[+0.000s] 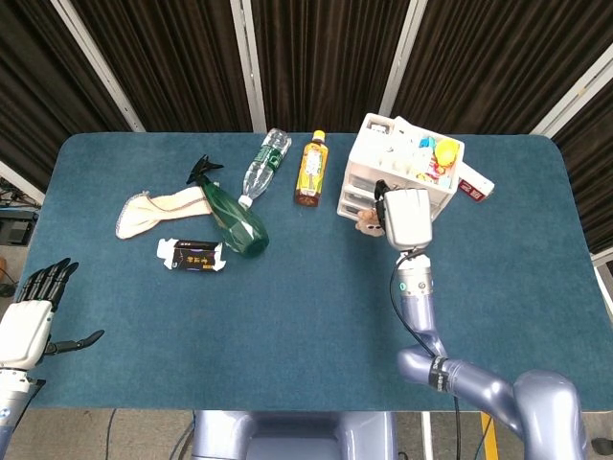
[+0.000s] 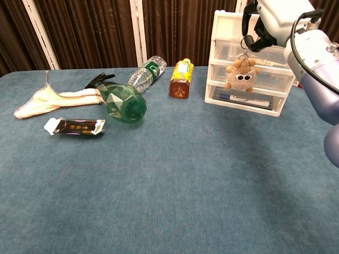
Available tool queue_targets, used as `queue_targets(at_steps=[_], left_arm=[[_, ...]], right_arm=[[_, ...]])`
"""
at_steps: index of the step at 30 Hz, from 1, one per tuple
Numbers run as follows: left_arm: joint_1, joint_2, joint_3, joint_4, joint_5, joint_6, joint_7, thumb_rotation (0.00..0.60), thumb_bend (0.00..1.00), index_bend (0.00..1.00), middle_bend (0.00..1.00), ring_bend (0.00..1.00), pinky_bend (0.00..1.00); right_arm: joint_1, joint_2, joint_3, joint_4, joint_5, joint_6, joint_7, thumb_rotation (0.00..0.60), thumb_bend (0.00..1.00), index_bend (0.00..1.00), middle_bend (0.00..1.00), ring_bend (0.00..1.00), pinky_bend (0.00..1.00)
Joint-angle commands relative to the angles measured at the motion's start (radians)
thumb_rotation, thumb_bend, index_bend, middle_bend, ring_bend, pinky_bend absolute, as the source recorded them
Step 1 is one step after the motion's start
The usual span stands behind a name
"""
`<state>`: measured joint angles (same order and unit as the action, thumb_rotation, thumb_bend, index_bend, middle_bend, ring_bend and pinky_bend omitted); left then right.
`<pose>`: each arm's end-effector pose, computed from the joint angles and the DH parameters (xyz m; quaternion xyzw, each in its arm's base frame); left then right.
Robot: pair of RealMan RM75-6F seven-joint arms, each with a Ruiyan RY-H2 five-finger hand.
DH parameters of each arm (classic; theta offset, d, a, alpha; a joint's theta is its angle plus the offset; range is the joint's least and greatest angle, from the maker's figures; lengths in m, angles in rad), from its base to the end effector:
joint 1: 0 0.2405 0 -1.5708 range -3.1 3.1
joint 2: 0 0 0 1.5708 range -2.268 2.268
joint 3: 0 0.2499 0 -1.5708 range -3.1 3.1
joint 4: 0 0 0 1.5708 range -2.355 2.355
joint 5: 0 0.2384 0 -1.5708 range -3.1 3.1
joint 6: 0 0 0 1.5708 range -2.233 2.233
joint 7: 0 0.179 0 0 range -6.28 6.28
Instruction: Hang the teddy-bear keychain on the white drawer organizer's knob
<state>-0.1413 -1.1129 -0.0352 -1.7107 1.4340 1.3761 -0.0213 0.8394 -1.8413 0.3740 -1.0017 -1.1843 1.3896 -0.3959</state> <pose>-0.3004 0.2281 0.1048 -0.5905 -0.4548 -0.3891 0.5413 -0.1041 -0.4485 0.0048 0.5667 -0.2273 0.4998 0.6143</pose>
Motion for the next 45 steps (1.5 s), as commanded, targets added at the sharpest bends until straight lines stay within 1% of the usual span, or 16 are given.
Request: queue_targets(at_steps=[1, 10, 26, 36, 45], left_arm=[[0.000, 0.000, -0.001, -0.001, -0.001, -0.001, 0.000, 0.484, 0.07, 0.00, 0.00, 0.00, 0.00], [-0.001, 0.000, -0.001, -0.003, -0.005, -0.003, -0.001, 0.483, 0.07, 0.00, 0.00, 0.00, 0.00], [-0.003, -0.005, -0.002, -0.004, -0.010, -0.006, 0.008, 0.482, 0.07, 0.00, 0.00, 0.00, 0.00], [-0.003, -0.007, -0.003, -0.006, -0.012, -0.007, 0.011, 0.483, 0.07, 0.00, 0.00, 0.00, 0.00], [-0.002, -0.008, -0.003, -0.007, -0.012, -0.006, 0.013, 0.485, 0.07, 0.00, 0.00, 0.00, 0.00]], right_arm=[[0.003, 0.007, -0.016, 0.029, -0.023, -0.016, 0.006, 0.600, 0.51, 0.67, 1.00, 1.00, 0.93], [0.007, 0.019, -0.027, 0.093, -0.048, -0.054, 0.025, 0.600, 0.51, 0.68, 1.00, 1.00, 0.93], [0.007, 0.019, -0.033, 0.153, -0.062, -0.099, 0.057, 0.600, 0.51, 0.68, 1.00, 1.00, 0.93], [0.017, 0.003, -0.026, 0.182, -0.073, -0.100, 0.080, 0.600, 0.51, 0.69, 1.00, 1.00, 0.93], [0.026, -0.004, -0.033, 0.213, -0.094, -0.102, 0.089, 0.600, 0.51, 0.69, 1.00, 1.00, 0.93]])
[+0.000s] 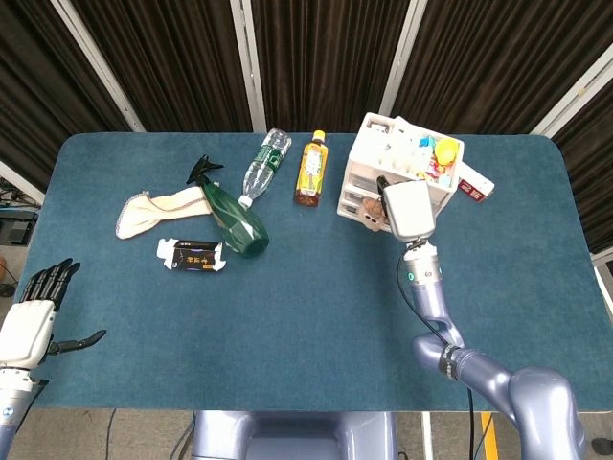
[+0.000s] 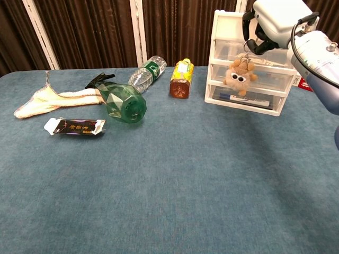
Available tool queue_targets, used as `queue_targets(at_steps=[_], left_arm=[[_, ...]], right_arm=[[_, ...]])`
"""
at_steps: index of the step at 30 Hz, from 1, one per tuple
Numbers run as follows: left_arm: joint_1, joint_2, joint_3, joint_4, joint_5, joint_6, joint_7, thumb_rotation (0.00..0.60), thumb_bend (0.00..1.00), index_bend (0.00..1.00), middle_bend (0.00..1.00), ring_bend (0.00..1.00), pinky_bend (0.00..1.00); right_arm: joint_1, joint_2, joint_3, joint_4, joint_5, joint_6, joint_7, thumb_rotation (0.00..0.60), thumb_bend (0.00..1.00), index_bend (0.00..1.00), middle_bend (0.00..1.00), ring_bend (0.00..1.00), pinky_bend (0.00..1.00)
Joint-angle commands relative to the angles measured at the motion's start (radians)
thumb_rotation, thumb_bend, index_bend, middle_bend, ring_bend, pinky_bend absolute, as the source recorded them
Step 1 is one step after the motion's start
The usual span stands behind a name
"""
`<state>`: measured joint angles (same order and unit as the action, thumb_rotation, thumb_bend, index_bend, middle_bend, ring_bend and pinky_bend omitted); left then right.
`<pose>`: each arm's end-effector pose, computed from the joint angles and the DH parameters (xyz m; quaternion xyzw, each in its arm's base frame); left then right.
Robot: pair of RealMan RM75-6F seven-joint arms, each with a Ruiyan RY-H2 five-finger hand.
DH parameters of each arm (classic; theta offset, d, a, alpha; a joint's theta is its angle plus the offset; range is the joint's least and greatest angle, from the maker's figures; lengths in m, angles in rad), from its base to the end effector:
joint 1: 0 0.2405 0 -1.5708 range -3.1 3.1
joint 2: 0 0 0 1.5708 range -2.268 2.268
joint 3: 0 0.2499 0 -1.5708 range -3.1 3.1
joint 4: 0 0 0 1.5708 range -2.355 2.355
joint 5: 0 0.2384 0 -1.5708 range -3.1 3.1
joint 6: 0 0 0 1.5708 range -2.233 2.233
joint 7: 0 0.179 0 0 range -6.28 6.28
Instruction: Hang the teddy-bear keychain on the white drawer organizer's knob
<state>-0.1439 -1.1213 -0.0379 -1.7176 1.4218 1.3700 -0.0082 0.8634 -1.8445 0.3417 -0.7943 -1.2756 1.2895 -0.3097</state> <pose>-0.2989 0.2290 0.1013 -0.5887 -0.4586 -0.3874 0.5413 -0.1252 -0.4729 0.0072 0.6136 -0.1714 0.4641 0.6154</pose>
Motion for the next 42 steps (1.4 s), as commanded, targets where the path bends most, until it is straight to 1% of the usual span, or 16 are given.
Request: queue_targets(at_steps=[1, 14, 18, 24, 31, 42], left_arm=[[0.000, 0.000, 0.001, 0.000, 0.000, 0.000, 0.000, 0.485, 0.07, 0.00, 0.00, 0.00, 0.00], [0.002, 0.000, 0.003, -0.006, 0.001, 0.001, 0.004, 0.485, 0.07, 0.00, 0.00, 0.00, 0.00], [0.002, -0.002, 0.004, -0.007, 0.002, 0.001, 0.008, 0.479, 0.07, 0.00, 0.00, 0.00, 0.00], [0.001, -0.004, 0.003, -0.007, 0.002, 0.001, 0.013, 0.484, 0.07, 0.00, 0.00, 0.00, 0.00], [0.002, -0.004, 0.004, -0.005, 0.009, 0.006, 0.009, 0.482, 0.07, 0.00, 0.00, 0.00, 0.00], [0.003, -0.005, 0.004, -0.003, 0.012, 0.009, 0.004, 0.482, 0.07, 0.00, 0.00, 0.00, 0.00]], right_arm=[[0.003, -0.001, 0.000, 0.010, -0.003, -0.004, 0.005, 0.600, 0.51, 0.69, 1.00, 1.00, 0.93], [0.009, 0.002, -0.008, 0.072, -0.020, -0.017, 0.022, 0.600, 0.51, 0.69, 1.00, 1.00, 0.93], [0.011, -0.001, -0.010, 0.089, -0.027, -0.010, 0.028, 0.600, 0.51, 0.69, 1.00, 1.00, 0.93], [0.009, -0.007, -0.011, 0.092, -0.037, 0.013, 0.032, 0.600, 0.51, 0.70, 1.00, 1.00, 0.93], [0.006, -0.004, -0.048, 0.122, -0.088, 0.046, 0.022, 0.600, 0.51, 0.71, 1.00, 1.00, 0.93], [0.011, 0.014, -0.091, 0.173, -0.139, 0.036, 0.034, 0.600, 0.51, 0.71, 1.00, 1.00, 0.93]])
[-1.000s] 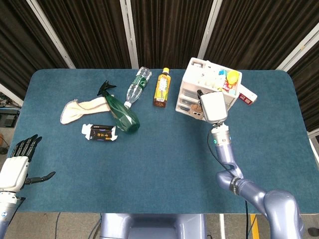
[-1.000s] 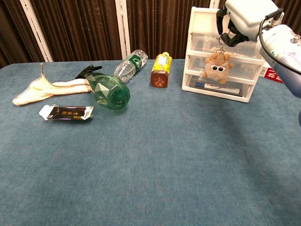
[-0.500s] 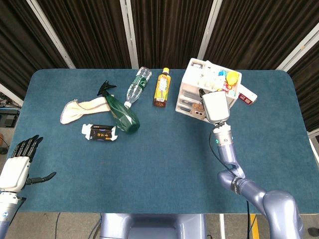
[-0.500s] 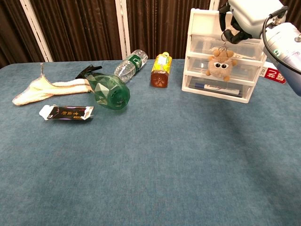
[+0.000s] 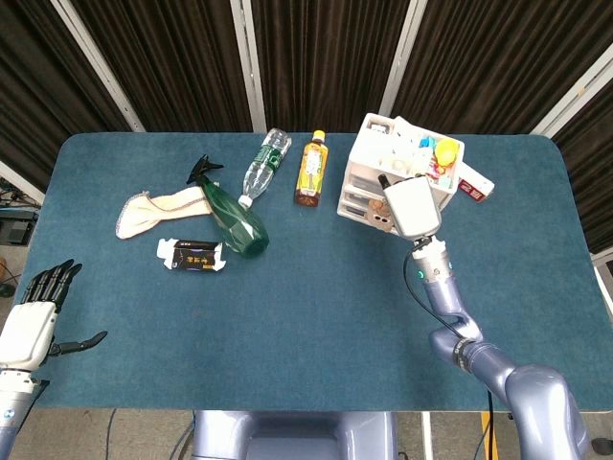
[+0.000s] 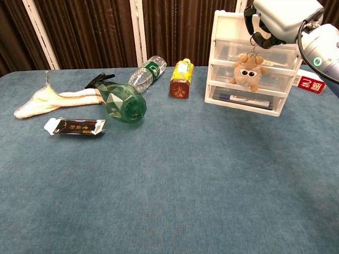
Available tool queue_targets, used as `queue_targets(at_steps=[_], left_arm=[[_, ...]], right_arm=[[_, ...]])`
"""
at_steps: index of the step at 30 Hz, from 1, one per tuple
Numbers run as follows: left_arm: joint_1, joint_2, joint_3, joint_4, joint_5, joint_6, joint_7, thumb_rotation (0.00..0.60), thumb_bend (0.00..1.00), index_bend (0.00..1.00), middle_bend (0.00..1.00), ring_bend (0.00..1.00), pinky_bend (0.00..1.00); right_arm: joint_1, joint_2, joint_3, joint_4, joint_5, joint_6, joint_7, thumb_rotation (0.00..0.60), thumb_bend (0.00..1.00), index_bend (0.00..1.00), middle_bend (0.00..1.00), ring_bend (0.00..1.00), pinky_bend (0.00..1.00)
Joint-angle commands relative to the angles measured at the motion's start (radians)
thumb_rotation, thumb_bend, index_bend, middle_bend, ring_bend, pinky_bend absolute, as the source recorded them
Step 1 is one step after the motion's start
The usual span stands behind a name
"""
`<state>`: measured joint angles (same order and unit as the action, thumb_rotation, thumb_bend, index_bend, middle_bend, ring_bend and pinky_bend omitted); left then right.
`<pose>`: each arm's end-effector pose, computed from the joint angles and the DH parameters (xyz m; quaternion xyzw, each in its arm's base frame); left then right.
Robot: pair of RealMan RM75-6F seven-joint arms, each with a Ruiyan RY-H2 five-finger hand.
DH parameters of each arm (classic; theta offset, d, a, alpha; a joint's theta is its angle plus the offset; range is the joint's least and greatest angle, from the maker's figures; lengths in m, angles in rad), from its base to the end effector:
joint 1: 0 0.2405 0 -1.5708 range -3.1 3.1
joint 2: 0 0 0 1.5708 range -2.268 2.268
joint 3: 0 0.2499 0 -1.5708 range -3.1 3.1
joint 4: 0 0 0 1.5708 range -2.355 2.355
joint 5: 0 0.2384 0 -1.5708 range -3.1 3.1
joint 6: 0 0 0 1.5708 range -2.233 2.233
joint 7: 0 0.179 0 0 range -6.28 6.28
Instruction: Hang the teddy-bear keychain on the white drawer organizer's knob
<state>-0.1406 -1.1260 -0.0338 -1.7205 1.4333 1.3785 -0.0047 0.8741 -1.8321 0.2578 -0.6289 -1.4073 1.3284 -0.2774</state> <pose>-0.2964 0.2270 0.0997 -0.5902 -0.4567 -0.3906 0.5390 -0.1356 -0.4771 0.0218 0.6498 -0.0556 0.4353 0.6206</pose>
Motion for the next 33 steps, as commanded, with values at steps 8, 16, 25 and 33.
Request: queue_targets(at_steps=[8, 16, 25, 33], left_arm=[[0.000, -0.002, 0.000, -0.001, -0.001, 0.001, 0.004, 0.482, 0.07, 0.00, 0.00, 0.00, 0.00], [0.000, -0.003, 0.000, -0.003, 0.000, 0.001, 0.005, 0.483, 0.07, 0.00, 0.00, 0.00, 0.00], [0.000, -0.002, 0.000, -0.003, -0.003, -0.001, 0.006, 0.484, 0.07, 0.00, 0.00, 0.00, 0.00], [0.000, -0.004, -0.002, -0.003, -0.005, -0.001, 0.010, 0.482, 0.07, 0.00, 0.00, 0.00, 0.00]], right_arm=[[-0.004, 0.000, -0.021, 0.039, -0.021, -0.006, 0.021, 0.600, 0.51, 0.71, 1.00, 1.00, 0.93], [-0.001, -0.003, -0.023, 0.061, -0.024, -0.011, 0.025, 0.600, 0.51, 0.72, 1.00, 1.00, 0.93], [0.009, -0.014, -0.026, 0.089, -0.027, -0.025, 0.026, 0.600, 0.51, 0.72, 1.00, 1.00, 0.93], [0.018, -0.041, -0.032, 0.120, -0.029, -0.040, 0.018, 0.600, 0.50, 0.70, 1.00, 1.00, 0.93]])
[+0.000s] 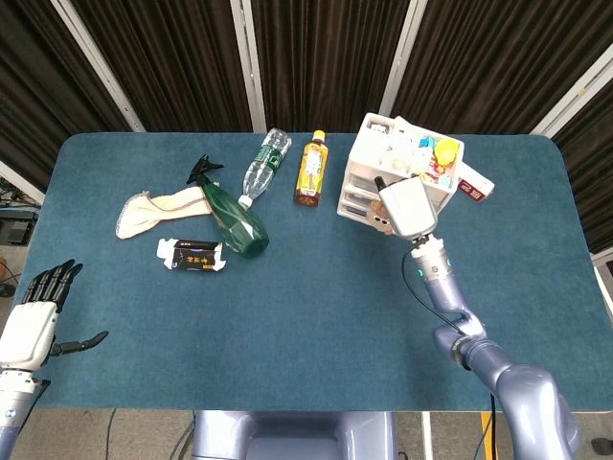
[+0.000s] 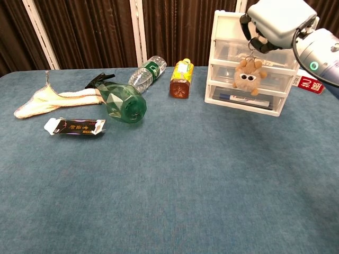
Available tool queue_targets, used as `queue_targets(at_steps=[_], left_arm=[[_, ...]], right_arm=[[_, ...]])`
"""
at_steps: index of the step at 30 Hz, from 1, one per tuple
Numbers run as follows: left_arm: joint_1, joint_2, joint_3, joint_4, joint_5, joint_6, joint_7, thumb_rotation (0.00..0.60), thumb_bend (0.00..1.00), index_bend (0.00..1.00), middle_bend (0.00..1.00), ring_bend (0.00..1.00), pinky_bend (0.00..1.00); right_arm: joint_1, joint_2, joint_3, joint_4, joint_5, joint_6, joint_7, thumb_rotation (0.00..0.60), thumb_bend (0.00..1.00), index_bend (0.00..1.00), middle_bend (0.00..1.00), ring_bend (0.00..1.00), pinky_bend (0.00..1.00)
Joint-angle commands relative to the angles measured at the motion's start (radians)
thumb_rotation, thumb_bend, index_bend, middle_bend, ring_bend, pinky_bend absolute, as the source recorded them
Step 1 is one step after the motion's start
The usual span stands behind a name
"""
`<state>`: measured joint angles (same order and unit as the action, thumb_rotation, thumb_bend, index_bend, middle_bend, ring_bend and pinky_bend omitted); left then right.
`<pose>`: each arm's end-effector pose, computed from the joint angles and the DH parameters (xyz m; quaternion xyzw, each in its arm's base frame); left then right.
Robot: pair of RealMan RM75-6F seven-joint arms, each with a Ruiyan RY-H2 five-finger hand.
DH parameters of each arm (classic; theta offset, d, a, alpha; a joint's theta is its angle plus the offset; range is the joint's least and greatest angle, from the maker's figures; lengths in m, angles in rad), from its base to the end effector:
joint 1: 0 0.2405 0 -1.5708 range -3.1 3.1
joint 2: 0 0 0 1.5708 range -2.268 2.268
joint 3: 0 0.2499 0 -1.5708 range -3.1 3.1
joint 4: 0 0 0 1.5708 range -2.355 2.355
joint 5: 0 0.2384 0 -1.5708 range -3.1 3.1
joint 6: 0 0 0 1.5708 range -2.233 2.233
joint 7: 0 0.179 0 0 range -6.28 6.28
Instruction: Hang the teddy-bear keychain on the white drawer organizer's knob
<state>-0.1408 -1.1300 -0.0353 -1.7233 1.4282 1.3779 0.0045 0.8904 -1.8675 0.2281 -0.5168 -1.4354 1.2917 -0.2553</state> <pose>-0.2958 0.2272 0.0985 -0.5897 -0.4570 -0.3894 0.5403 -0.1424 -0.4838 0.0142 0.6717 -0.0321 0.4070 0.6181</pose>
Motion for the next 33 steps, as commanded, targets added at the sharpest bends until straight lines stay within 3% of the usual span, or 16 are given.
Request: queue_targets(at_steps=[1, 7, 18, 28, 33], left_arm=[[0.000, 0.000, 0.000, 0.000, 0.000, 0.001, 0.001, 0.482, 0.07, 0.00, 0.00, 0.00, 0.00], [0.001, -0.001, -0.002, 0.001, -0.002, 0.002, 0.001, 0.481, 0.07, 0.00, 0.00, 0.00, 0.00], [0.000, -0.001, -0.001, 0.003, -0.001, 0.001, 0.000, 0.483, 0.07, 0.00, 0.00, 0.00, 0.00], [0.000, -0.002, 0.000, 0.003, 0.002, 0.002, -0.001, 0.480, 0.07, 0.00, 0.00, 0.00, 0.00], [0.001, 0.000, 0.002, 0.004, 0.009, 0.004, -0.001, 0.484, 0.06, 0.00, 0.00, 0.00, 0.00]], right_arm=[[0.001, -0.009, -0.003, 0.012, 0.000, -0.006, -0.005, 0.600, 0.48, 0.69, 1.00, 1.00, 0.93], [0.007, -0.024, 0.002, 0.035, 0.008, -0.017, -0.019, 0.600, 0.32, 0.56, 1.00, 1.00, 0.93], [0.017, -0.021, 0.008, 0.043, 0.009, -0.008, -0.034, 0.600, 0.32, 0.55, 1.00, 1.00, 0.93], [0.006, 0.005, 0.005, -0.002, 0.002, 0.026, -0.046, 0.600, 0.25, 0.34, 1.00, 1.00, 0.93], [-0.013, 0.051, 0.000, -0.084, -0.013, 0.072, -0.064, 0.600, 0.20, 0.25, 1.00, 1.00, 0.93]])
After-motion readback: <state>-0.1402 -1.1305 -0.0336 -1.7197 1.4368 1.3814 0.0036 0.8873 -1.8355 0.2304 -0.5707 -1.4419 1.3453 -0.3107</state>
